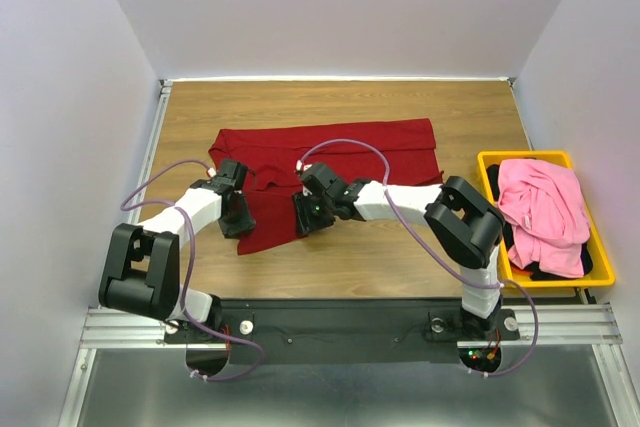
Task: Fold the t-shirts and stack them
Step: Fold the tshirt
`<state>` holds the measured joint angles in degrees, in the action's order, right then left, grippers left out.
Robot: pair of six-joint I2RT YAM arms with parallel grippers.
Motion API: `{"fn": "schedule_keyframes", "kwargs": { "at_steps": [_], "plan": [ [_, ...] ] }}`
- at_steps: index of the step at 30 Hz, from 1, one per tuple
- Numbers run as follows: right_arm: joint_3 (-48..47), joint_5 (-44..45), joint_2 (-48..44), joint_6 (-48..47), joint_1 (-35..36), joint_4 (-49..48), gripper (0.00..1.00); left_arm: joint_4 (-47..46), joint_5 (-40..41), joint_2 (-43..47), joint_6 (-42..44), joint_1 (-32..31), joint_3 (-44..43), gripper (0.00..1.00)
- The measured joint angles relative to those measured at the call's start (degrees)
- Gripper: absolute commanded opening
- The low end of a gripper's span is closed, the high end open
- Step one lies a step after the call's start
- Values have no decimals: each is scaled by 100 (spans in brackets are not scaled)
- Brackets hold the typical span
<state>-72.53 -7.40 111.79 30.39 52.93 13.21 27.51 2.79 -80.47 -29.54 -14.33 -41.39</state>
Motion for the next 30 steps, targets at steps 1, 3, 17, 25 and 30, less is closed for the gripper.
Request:
{"fn": "schedule_keyframes", "kwargs": {
  "at_steps": [1,3,17,25,30],
  "plan": [
    [-2,9,11,9,2,-15,39,7,11,-7,9,-2,-9,29],
    [-4,22,24,20,2,-24,31,-9,7,-7,20,-15,-9,21],
    [-55,190,85,46,4,11,1,-24,-79,2,20,-68,-55,0],
    [-564,391,44,-15,-98,157,1,234,223,7,153,-57,-1213,0],
    [-927,402,28,-15,-428,197,1,17,229,-201,289,70,-1849,0]
  ]
}}
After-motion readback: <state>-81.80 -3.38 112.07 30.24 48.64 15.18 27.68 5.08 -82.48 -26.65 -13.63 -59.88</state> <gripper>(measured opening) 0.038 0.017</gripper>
